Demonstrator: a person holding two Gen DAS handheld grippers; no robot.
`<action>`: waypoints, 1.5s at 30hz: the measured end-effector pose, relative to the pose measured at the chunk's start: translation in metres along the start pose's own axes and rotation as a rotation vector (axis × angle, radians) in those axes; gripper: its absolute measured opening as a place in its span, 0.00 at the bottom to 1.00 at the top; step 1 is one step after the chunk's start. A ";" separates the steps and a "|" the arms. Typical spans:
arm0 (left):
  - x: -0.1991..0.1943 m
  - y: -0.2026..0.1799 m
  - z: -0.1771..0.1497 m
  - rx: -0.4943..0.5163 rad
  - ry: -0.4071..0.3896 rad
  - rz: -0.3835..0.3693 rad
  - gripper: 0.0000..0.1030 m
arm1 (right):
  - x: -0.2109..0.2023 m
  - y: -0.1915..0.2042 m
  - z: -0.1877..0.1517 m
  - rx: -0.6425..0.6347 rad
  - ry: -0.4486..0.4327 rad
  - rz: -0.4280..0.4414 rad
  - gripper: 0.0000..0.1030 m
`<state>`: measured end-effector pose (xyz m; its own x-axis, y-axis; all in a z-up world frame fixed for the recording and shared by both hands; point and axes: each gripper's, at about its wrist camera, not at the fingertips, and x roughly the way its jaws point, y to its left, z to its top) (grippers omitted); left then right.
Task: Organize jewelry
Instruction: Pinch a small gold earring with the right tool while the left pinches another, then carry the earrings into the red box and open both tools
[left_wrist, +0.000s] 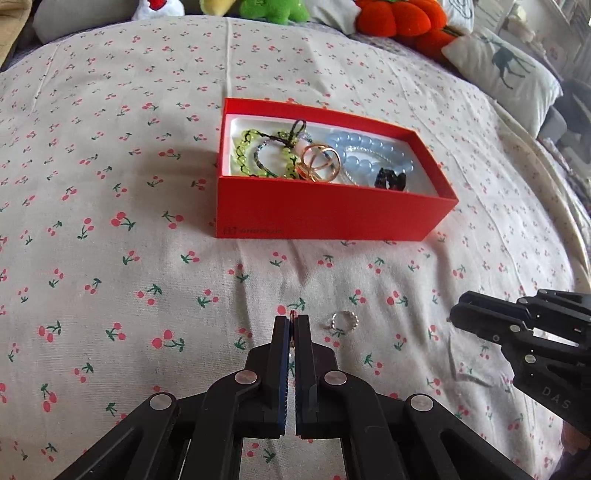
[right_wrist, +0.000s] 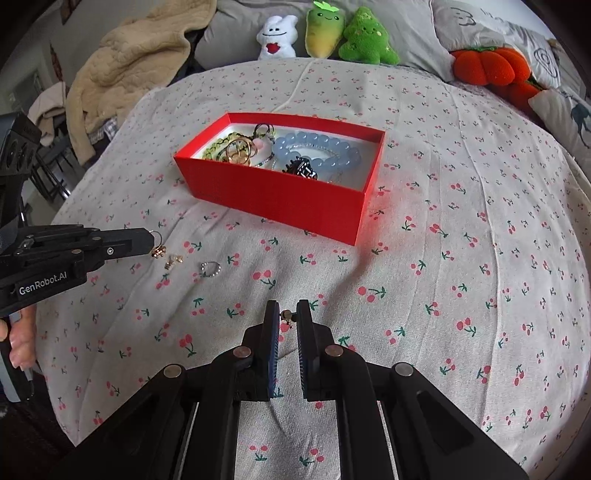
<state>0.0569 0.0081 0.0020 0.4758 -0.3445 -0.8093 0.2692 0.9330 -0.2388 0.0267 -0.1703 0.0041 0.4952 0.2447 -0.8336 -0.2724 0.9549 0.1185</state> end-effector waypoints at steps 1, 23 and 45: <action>-0.002 0.002 0.001 -0.012 -0.002 -0.007 0.00 | -0.002 -0.001 0.001 0.008 -0.005 0.004 0.09; -0.008 0.005 0.058 -0.140 -0.132 -0.045 0.00 | -0.012 -0.012 0.068 0.217 -0.163 0.059 0.09; 0.034 0.012 0.080 -0.190 -0.127 -0.012 0.14 | 0.020 -0.044 0.082 0.287 -0.135 0.082 0.10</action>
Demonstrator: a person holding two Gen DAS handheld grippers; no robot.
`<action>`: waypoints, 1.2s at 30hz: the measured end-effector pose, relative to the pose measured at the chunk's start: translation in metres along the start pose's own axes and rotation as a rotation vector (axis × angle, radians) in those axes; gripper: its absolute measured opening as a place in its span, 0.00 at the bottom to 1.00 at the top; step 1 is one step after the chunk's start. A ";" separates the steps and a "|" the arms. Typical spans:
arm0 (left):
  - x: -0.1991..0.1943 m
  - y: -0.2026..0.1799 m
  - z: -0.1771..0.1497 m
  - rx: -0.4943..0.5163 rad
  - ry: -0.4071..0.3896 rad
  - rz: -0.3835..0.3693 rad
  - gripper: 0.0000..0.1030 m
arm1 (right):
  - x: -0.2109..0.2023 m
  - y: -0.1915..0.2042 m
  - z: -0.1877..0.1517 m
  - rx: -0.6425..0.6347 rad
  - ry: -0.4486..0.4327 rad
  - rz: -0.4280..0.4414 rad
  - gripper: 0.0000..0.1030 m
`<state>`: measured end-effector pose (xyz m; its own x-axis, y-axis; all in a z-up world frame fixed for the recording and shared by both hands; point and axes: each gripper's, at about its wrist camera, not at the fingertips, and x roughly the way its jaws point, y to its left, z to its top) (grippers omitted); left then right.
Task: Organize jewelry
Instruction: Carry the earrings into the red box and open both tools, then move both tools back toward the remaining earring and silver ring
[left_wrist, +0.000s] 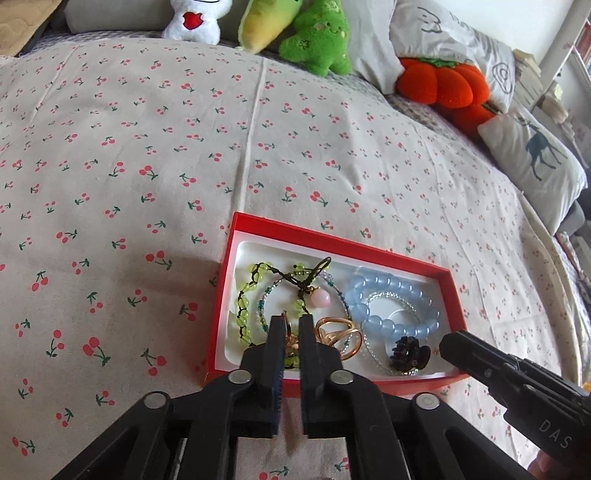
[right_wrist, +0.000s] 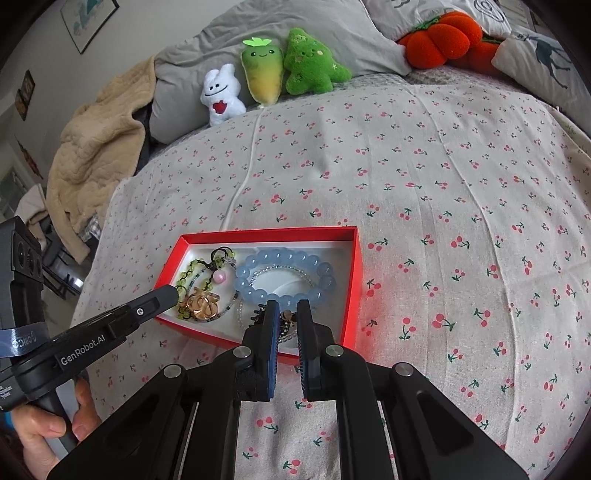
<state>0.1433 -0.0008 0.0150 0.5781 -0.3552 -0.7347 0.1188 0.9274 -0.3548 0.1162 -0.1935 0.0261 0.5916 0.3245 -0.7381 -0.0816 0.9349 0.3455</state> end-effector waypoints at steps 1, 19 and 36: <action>-0.002 0.000 0.000 -0.006 -0.006 0.001 0.28 | 0.000 -0.001 0.000 0.009 0.002 0.019 0.11; -0.036 0.004 -0.022 0.060 0.013 0.114 0.68 | -0.028 -0.001 -0.013 -0.016 0.025 0.007 0.55; -0.059 0.018 -0.069 0.125 0.093 0.192 0.89 | -0.050 -0.007 -0.050 -0.062 0.084 -0.110 0.73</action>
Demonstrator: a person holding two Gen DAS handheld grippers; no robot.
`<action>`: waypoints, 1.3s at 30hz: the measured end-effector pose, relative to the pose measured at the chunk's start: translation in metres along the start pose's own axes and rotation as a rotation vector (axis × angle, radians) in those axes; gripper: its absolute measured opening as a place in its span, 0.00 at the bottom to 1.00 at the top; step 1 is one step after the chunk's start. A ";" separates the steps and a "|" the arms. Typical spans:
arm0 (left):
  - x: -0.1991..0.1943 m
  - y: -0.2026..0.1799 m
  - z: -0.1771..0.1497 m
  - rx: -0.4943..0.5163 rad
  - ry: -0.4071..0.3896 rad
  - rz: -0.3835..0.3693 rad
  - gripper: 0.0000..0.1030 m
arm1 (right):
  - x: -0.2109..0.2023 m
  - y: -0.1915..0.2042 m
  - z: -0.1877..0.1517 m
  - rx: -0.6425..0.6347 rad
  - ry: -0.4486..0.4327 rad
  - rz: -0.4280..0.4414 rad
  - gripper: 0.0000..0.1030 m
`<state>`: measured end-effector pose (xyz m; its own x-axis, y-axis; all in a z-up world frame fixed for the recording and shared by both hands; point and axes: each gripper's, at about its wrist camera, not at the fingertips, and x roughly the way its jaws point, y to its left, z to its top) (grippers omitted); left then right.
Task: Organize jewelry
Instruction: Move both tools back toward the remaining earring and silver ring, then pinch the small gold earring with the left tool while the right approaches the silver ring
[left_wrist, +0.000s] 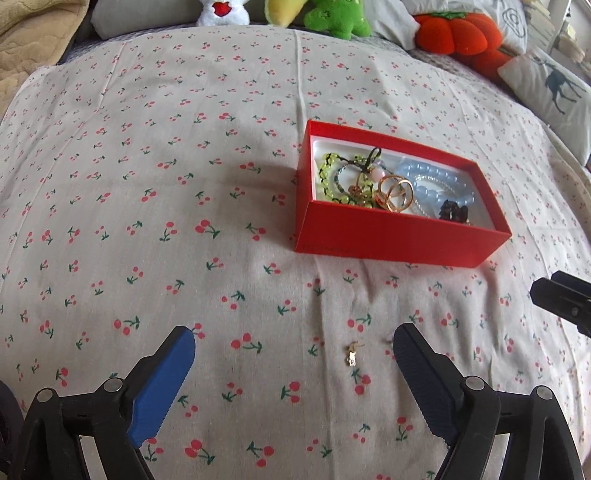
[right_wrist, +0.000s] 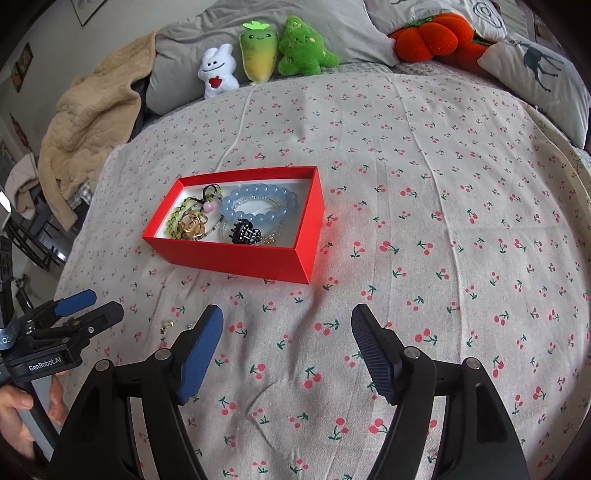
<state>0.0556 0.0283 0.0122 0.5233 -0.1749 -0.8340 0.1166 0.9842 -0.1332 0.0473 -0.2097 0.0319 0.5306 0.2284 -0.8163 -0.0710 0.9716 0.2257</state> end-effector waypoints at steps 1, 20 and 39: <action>0.000 0.001 -0.003 0.003 0.007 0.004 0.89 | 0.001 0.000 -0.002 -0.002 0.007 -0.012 0.74; 0.033 -0.037 -0.044 0.232 0.124 0.011 0.80 | 0.044 0.002 -0.032 -0.038 0.177 -0.171 0.75; 0.048 -0.045 -0.022 0.247 0.052 -0.058 0.00 | 0.049 0.008 -0.027 -0.045 0.180 -0.181 0.78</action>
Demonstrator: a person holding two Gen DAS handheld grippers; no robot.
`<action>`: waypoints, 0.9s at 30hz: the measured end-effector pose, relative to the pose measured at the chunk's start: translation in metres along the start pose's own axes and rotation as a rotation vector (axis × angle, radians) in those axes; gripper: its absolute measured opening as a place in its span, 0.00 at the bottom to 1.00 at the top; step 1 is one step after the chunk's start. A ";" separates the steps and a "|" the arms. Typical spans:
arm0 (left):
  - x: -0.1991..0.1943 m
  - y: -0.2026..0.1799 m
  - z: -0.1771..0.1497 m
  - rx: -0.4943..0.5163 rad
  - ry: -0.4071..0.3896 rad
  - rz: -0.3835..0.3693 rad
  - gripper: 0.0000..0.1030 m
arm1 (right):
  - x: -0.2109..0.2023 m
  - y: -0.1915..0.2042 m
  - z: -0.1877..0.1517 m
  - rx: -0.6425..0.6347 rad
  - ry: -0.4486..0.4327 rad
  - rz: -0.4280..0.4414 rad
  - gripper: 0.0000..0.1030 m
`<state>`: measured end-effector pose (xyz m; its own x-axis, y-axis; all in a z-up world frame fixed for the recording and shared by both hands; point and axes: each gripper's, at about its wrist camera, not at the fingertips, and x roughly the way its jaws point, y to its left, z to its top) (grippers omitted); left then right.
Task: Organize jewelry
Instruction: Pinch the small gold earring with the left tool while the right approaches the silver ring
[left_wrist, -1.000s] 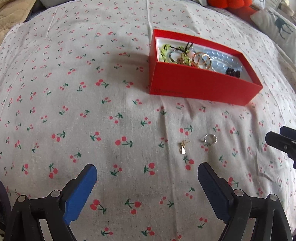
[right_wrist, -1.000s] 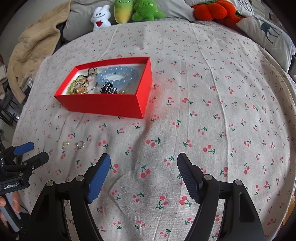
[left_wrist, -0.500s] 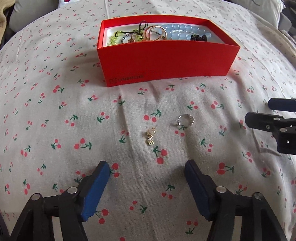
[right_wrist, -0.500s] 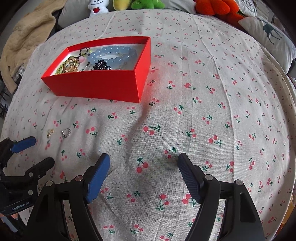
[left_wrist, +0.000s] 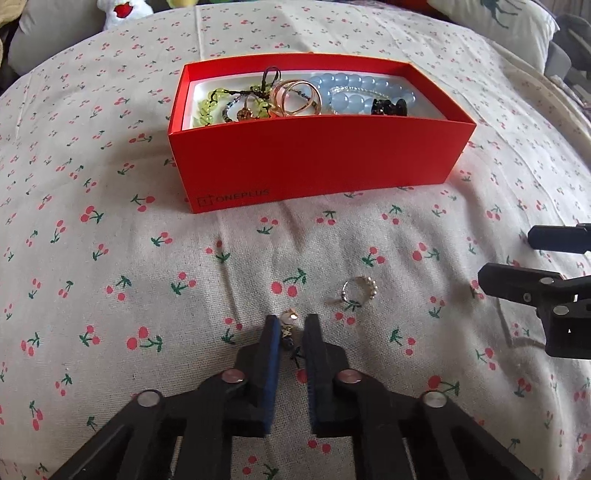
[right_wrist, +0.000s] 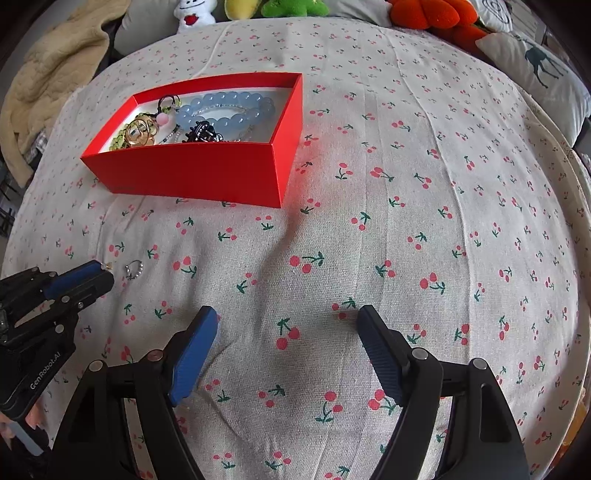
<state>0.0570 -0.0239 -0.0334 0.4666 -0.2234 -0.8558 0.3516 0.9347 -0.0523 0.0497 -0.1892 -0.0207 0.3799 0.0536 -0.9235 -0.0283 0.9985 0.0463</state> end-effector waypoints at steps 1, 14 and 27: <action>0.000 0.001 0.000 -0.007 0.004 0.006 0.00 | 0.000 0.001 0.001 0.003 0.000 0.002 0.78; -0.017 0.039 -0.010 -0.138 0.035 0.049 0.00 | 0.009 0.056 0.009 -0.032 0.030 0.109 0.78; -0.028 0.061 -0.022 -0.175 0.047 0.055 0.00 | 0.021 0.089 0.025 -0.009 0.035 0.085 0.58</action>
<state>0.0473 0.0452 -0.0235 0.4413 -0.1615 -0.8827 0.1785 0.9798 -0.0900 0.0777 -0.0991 -0.0262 0.3435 0.1373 -0.9291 -0.0674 0.9903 0.1214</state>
